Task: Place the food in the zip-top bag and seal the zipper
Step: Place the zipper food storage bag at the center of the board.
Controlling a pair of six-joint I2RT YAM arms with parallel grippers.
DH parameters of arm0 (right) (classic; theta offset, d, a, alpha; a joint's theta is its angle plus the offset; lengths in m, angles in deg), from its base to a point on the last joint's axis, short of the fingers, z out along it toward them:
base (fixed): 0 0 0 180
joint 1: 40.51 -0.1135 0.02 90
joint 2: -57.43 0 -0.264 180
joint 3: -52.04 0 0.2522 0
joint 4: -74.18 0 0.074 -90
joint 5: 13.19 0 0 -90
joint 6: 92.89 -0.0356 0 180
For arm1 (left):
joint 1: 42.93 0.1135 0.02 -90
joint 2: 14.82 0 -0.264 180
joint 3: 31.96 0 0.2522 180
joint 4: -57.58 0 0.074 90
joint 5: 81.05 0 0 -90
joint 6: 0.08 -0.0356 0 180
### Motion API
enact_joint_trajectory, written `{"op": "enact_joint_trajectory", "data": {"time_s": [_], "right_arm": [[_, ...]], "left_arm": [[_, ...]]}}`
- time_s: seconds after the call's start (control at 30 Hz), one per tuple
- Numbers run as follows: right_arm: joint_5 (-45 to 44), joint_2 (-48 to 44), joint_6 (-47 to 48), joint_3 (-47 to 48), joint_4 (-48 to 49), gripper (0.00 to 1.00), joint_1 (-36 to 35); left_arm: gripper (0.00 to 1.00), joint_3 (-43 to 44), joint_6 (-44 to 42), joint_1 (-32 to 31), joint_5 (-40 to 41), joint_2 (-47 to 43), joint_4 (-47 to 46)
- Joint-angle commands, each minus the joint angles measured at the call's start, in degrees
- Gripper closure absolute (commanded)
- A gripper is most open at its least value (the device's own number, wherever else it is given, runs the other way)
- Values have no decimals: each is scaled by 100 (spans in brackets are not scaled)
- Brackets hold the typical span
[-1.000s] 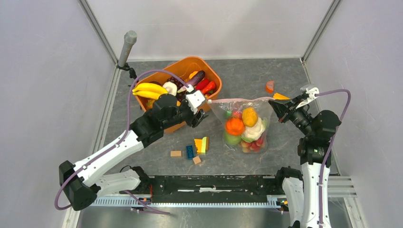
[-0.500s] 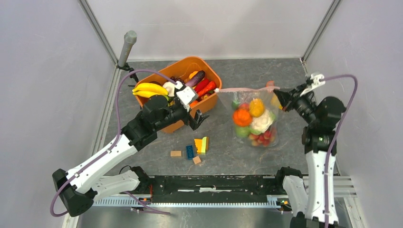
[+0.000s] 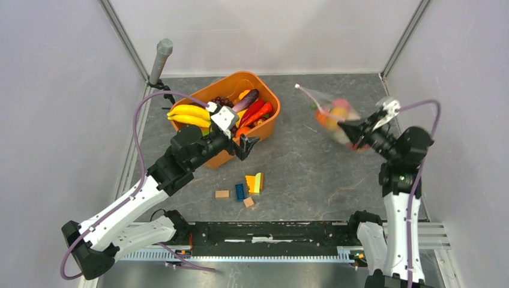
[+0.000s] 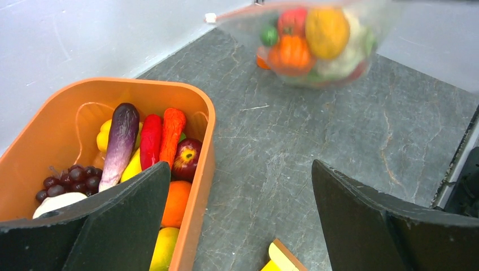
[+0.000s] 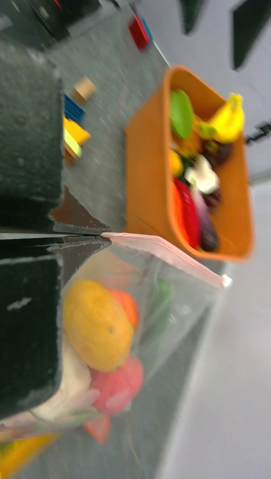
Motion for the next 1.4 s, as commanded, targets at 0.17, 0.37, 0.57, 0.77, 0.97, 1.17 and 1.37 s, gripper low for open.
{"op": "enact_joint_trajectory", "data": {"time_s": [0.17,0.37,0.57,0.77,0.97,1.17,1.37], "right_arm": [[1451,-645,72,-1199,176,100,-411],[1728,-859,163,-1184,220,71,-681],[1766,-1313,192,-1108,324,27,-704],[315,-1182,-383,-1326,672,26,-706],[-727,162,-396,-1413,-210,31,-889],[-2331,757,-352,-1826,48,43,-2172],[-2957,1556,-284,-1960,391,50,-3248]], "left_arm": [[0,-19,407,39,34,123,-379],[0,-134,374,40,154,-15,-387],[0,-107,376,39,103,41,-396],[0,-94,410,39,40,80,-372],[0,-55,461,41,-171,138,-218],[0,-147,604,45,-310,169,-246],[0,-140,633,46,-357,192,-190]]}}
